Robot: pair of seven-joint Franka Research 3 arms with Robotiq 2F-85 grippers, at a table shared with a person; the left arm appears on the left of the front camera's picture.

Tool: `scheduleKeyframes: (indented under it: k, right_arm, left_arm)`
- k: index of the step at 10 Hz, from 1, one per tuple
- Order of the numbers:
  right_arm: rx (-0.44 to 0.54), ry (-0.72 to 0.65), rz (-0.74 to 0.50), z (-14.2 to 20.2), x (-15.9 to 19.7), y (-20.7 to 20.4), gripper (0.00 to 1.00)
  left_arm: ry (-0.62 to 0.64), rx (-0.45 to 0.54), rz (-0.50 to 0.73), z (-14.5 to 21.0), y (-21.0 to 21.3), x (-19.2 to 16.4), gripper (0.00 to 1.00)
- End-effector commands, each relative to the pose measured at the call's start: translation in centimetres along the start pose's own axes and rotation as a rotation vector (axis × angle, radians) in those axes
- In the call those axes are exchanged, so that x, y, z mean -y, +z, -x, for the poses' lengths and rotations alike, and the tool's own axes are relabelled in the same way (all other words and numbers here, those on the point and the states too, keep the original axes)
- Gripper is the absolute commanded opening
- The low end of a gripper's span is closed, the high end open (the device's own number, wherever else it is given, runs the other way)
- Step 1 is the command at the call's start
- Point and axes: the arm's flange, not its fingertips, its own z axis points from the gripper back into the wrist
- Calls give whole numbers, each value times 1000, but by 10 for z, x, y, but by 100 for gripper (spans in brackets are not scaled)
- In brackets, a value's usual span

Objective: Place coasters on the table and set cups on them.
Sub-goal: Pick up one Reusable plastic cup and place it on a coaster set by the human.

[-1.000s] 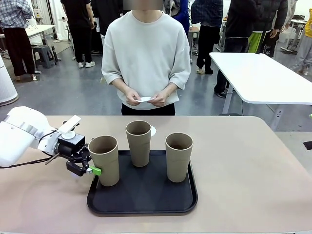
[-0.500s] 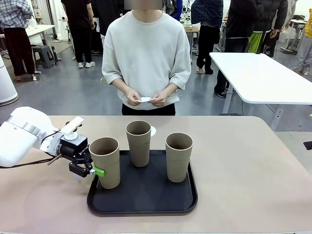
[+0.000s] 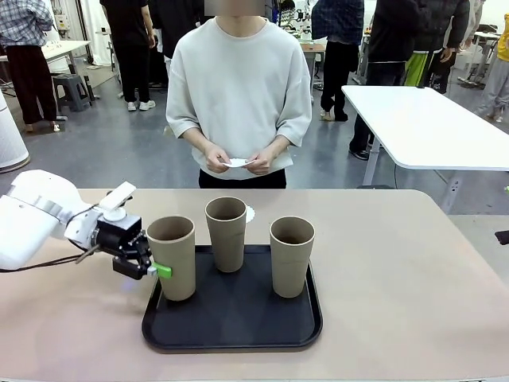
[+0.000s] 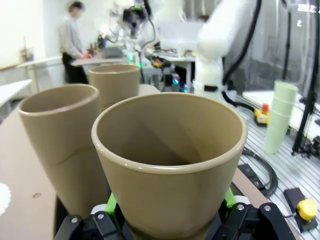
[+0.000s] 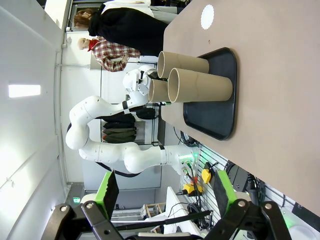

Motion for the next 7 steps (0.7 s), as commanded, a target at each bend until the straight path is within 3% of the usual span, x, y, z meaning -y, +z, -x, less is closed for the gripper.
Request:
scheduleKeyframes:
  k: [1, 5, 7]
  right_arm:
    - [4, 0, -8, -1, 0, 0, 100]
    - [4, 0, -8, -1, 0, 0, 100]
    - [4, 0, -8, -1, 0, 0, 100]
  left_arm:
    - [37, 39, -100, -66, 18, 15, 0]
    - [26, 44, -163, -189, 39, 39, 0]
    - [36, 24, -174, -216, 37, 46, 0]
